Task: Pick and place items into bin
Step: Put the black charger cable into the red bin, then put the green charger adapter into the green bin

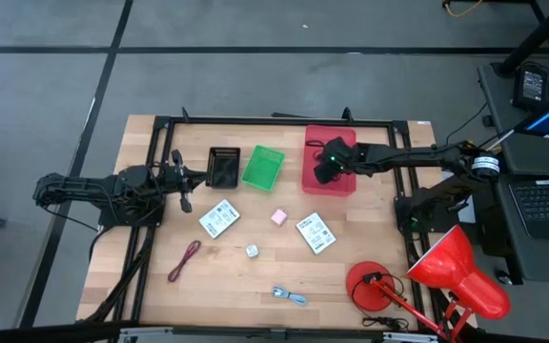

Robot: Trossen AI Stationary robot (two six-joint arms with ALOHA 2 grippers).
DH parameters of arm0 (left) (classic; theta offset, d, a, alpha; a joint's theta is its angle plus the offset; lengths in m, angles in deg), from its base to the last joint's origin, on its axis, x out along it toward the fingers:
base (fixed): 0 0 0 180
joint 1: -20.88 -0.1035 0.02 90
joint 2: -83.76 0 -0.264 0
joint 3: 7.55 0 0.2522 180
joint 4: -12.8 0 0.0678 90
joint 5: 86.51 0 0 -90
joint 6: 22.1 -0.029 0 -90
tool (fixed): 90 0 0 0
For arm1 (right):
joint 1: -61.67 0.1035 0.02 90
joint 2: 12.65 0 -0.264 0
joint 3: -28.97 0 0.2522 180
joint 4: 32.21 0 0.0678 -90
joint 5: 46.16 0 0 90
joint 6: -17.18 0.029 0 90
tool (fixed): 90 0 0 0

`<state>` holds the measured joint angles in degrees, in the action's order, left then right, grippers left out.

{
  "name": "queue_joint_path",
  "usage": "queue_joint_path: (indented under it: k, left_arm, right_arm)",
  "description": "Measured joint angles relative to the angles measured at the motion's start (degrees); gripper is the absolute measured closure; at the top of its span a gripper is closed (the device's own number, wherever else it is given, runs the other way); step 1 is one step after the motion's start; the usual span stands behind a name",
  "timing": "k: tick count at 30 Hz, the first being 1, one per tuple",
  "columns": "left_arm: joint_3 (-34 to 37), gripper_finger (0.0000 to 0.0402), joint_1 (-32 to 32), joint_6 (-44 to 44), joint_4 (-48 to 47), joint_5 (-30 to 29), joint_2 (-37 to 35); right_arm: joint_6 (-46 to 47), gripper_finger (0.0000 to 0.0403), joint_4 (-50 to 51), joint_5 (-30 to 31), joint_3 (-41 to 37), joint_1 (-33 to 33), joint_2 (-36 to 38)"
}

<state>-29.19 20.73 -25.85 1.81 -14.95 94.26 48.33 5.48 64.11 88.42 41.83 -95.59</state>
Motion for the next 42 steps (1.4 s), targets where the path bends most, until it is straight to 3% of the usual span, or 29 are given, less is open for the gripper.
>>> queue_joint_path:
  k: [7,15,23,26,34,37,42]
  left_arm:
    - [0.0,0.0395,0.0,0.53,-0.02,0.02,0.0]
    - [0.0,0.0395,0.0,1.53,-0.72,0.02,0.01]
    - [0.0,0.0395,0.0,3.66,-3.79,0.08,-0.01]
    - [0.0,0.0395,0.0,7.78,-4.9,1.52,-0.02]
    - [0.0,0.0395,0.09,13.84,-6.49,13.96,0.01]
    - [0.0,0.0396,0.09,15.21,-6.49,16.48,0.01]
    - [0.0,0.0396,0.11,15.17,-6.47,18.98,0.03]
  right_arm:
    - [-5.27,0.0295,-3.09,-0.02,0.27,0.01,0.13]
    - [-15.64,0.0295,-4.37,0.04,7.6,3.09,0.19]
    - [-28.94,0.0295,-24.62,-0.25,4.07,9.65,0.24]
    - [-32.21,0.0295,-32.77,-3.87,0.96,10.94,0.24]
    - [-38.94,0.0295,-66.67,-26.18,-10.66,11.98,0.2]
    - [-38.36,0.0295,-72.26,-27.12,-13.28,11.93,0.2]
    - [-36.14,0.0295,-71.3,-27.3,-14.97,11.89,0.19]
